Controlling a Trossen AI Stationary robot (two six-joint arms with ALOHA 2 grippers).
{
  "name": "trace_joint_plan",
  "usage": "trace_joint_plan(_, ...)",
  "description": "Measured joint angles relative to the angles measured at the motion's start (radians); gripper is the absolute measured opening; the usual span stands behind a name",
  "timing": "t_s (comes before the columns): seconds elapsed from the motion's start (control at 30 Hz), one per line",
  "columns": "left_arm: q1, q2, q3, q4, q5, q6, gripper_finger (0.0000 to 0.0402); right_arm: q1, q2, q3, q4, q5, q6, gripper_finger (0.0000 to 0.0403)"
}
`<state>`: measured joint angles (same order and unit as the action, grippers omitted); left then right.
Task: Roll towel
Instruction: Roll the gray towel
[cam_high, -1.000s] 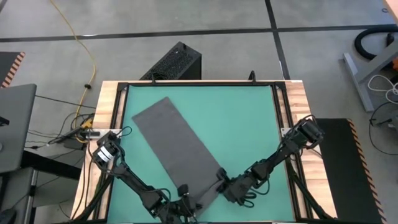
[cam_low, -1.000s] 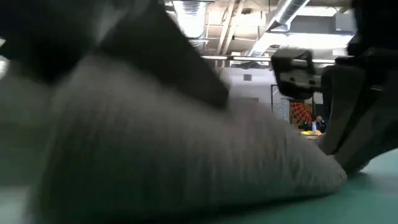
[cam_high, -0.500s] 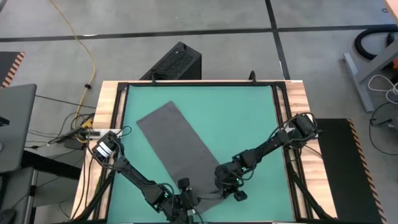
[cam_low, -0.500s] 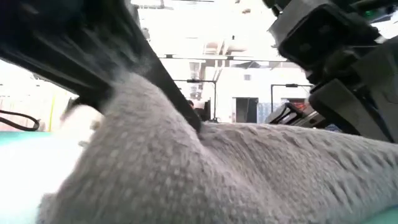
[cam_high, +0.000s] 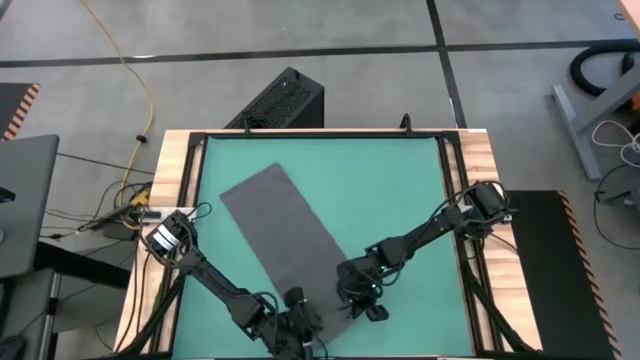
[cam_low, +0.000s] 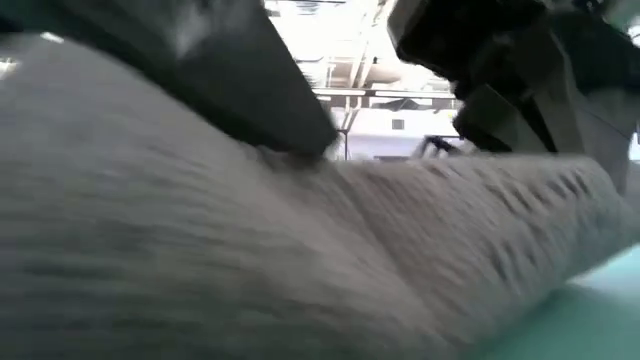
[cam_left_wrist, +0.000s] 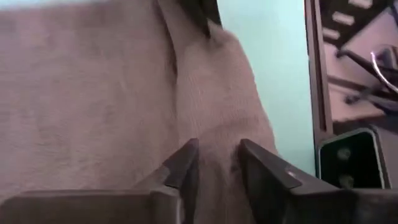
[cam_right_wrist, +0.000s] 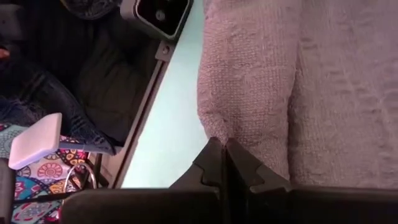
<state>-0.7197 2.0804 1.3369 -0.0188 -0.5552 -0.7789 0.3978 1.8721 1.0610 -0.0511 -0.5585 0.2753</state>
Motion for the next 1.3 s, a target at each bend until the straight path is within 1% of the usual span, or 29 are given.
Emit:
trace_joint_plan(0.1,-0.038,0.000,0.000,0.015,-0.106,0.004,0.0129,0.010,0.000,0.042,-0.013,0.002,0.008,0.0021)
trace_joint_plan(0.17,-0.055,0.012,0.001,0.024,-0.124,-0.023,0.0135,0.017,0.000,0.061,-0.013,0.008,0.013,0.0021)
trace_joint_plan(0.27,-0.079,0.077,0.001,0.090,-0.160,-0.064,0.0135,0.024,0.000,0.082,-0.017,0.045,0.020,0.0021)
trace_joint_plan(0.37,-0.099,0.140,0.000,0.176,-0.192,-0.094,0.0128,0.020,-0.001,0.084,-0.018,0.090,0.062,0.0021)
trace_joint_plan(0.43,-0.110,0.162,0.000,0.214,-0.222,-0.124,0.0122,0.019,-0.001,0.080,-0.018,0.108,0.086,0.0021)
trace_joint_plan(0.53,-0.120,0.179,0.001,0.221,-0.262,-0.154,0.0113,0.019,-0.001,0.078,-0.019,0.135,0.110,0.0021)
trace_joint_plan(0.67,-0.120,0.176,0.002,0.219,-0.283,-0.146,0.0103,0.012,-0.001,0.078,-0.028,0.163,0.100,0.0021)
trace_joint_plan(0.87,-0.119,0.158,0.000,0.214,-0.283,-0.147,0.0097,0.002,0.002,0.077,-0.056,0.225,-0.010,0.0021)
trace_joint_plan(0.97,-0.120,0.138,0.000,0.208,-0.281,-0.146,0.0097,-0.011,0.031,0.078,-0.047,0.214,-0.019,0.0021)
trace_joint_plan(1.1,-0.119,0.100,0.000,0.196,-0.291,-0.121,0.0097,-0.045,0.106,0.078,-0.033,0.162,-0.030,0.0021)
trace_joint_plan(1.17,-0.120,0.072,0.000,0.153,-0.302,-0.120,0.0097,-0.060,0.125,0.079,-0.020,0.129,-0.033,0.0021)
trace_joint_plan(1.23,-0.121,0.038,0.000,0.100,-0.319,-0.122,0.0097,-0.068,0.138,0.081,-0.011,0.118,-0.032,0.0021)
trace_joint_plan(1.3,-0.129,-0.009,0.000,0.028,-0.366,-0.122,0.0097,-0.072,0.139,0.080,-0.011,0.119,-0.029,0.0021)
